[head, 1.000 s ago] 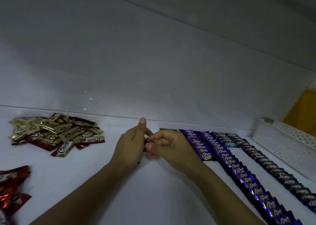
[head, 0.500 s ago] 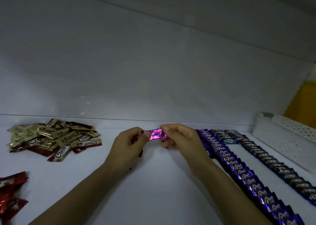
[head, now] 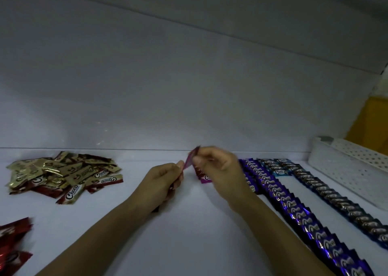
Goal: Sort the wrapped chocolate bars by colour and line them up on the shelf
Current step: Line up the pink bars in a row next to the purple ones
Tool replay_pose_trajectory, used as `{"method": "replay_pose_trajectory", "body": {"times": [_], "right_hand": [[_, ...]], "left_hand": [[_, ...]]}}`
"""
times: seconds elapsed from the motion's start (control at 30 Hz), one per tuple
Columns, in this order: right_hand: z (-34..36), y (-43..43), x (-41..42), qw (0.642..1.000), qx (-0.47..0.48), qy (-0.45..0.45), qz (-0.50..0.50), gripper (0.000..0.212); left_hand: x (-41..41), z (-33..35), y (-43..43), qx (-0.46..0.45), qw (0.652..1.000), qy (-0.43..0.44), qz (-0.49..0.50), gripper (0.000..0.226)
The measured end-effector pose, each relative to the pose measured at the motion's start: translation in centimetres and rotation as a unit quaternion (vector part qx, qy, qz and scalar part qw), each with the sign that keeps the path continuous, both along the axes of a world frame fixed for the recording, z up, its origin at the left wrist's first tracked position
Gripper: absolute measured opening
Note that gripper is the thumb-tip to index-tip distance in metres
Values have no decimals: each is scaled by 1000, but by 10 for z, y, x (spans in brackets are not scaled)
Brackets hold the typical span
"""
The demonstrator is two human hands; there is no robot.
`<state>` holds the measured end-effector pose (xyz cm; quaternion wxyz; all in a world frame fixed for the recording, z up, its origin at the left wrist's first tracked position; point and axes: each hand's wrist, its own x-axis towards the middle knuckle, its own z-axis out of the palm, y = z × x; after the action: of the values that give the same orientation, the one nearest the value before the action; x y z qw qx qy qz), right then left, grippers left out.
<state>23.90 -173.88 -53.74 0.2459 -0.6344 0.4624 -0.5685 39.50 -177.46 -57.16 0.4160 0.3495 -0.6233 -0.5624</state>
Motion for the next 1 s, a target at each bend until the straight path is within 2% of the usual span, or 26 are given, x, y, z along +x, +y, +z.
{"method": "replay_pose_trajectory", "body": {"times": [0.07,0.13,0.17,0.23,0.33,0.5,0.7,1.0], "right_hand": [[5,-3,-25,983,-43,84,-159,12],[4,-4,-52,933,-45,236,-268,14],[1,-4,-61,913,-29,297,-279,16],[-6,-6,-67,902,-3,362,-237,18],[-14,-9,-60,911,11,375,-169,17],[-21,-17,-57,899,56,408,-147,15],[-25,-22,-52,875,71,446,-174,16],[-26,-24,-54,867,77,458,-181,12]], "left_hand": [[0,0,0,-9,1000,-9,29,47],[-2,-2,-1,-15,999,-18,49,48],[-2,-2,-1,-20,998,-21,57,47],[-3,-4,-1,-34,997,-25,68,42],[-4,-7,-1,-55,995,-27,82,38],[-4,-8,-4,-54,994,-13,92,36],[-3,-9,-6,-21,995,-4,100,37],[-2,-8,-4,-18,994,-6,107,38]]}}
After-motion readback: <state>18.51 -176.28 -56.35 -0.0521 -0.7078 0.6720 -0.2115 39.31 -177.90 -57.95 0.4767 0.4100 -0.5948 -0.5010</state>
